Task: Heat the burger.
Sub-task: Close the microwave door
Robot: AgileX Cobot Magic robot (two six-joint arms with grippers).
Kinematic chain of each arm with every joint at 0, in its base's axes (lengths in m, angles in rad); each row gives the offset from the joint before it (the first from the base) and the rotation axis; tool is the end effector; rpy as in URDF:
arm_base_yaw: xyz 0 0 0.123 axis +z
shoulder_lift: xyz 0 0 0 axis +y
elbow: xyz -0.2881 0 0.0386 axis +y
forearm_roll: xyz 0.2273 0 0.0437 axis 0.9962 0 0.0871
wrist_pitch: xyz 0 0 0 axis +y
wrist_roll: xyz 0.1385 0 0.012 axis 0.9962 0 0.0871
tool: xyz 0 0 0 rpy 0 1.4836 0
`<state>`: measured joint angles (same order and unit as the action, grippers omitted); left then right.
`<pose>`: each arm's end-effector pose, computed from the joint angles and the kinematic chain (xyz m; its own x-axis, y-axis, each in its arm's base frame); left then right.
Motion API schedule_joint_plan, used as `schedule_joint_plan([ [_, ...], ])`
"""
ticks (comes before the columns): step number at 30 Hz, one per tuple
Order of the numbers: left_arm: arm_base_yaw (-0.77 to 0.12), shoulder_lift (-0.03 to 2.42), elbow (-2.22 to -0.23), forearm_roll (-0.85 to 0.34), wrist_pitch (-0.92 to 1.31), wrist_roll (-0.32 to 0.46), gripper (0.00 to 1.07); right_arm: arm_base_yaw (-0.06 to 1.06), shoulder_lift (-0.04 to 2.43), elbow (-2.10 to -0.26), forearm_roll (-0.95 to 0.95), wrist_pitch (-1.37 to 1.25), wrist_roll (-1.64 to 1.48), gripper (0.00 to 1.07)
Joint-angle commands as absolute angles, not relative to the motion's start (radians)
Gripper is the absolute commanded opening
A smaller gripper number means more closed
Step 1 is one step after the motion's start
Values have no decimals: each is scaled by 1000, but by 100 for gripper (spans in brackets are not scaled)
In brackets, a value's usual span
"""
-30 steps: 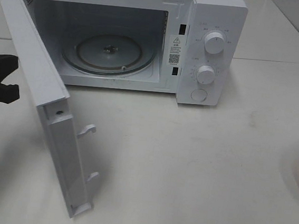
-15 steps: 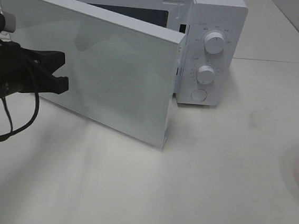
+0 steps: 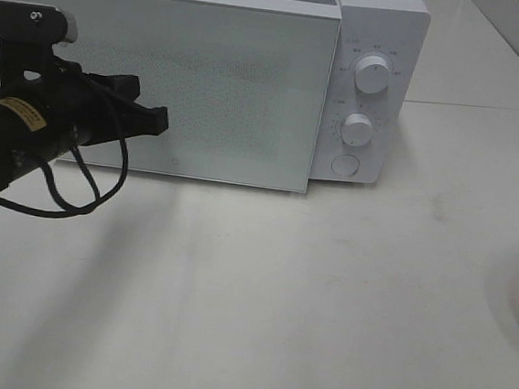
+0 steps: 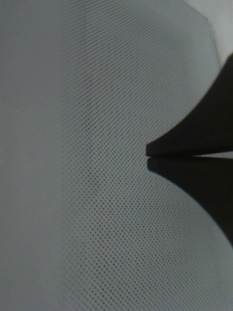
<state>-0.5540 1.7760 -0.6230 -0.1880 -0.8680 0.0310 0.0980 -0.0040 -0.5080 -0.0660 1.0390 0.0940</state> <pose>0.3194 -0.1743 0.1788 -0.2104 0.0240 -0.9773 0.3844 0.9212 -0.0602 0.0148 -0.0065 0.2508 -0.4249 0.0189 -0.9050 -0.0208 0.9993 0.0306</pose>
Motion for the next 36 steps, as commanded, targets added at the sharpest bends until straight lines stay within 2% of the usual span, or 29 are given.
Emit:
schedule_joint_plan([
  [1, -602, 1802, -665, -294, -864, 97, 0, 95, -31, -507, -66, 1038, 84, 76],
  [6, -652, 1835, -735, -403, -854, 168, 0, 95, -31, -507, -66, 1038, 84, 76],
  [11, -689, 1885, -828, -546, -831, 290, 0, 95, -31, -507, -66, 1038, 84, 76],
  [28, -684, 2005, -1043, -657, -759, 323, 0, 95, -31, -507, -66, 1038, 84, 76],
  [30, -684, 2031, -1096, -681, -738, 359, 0, 95, -31, -507, -66, 1038, 83, 76],
  [36, -697, 2019, -1095, -680, -713, 384, 0, 95, -31, -507, -66, 1038, 84, 76],
])
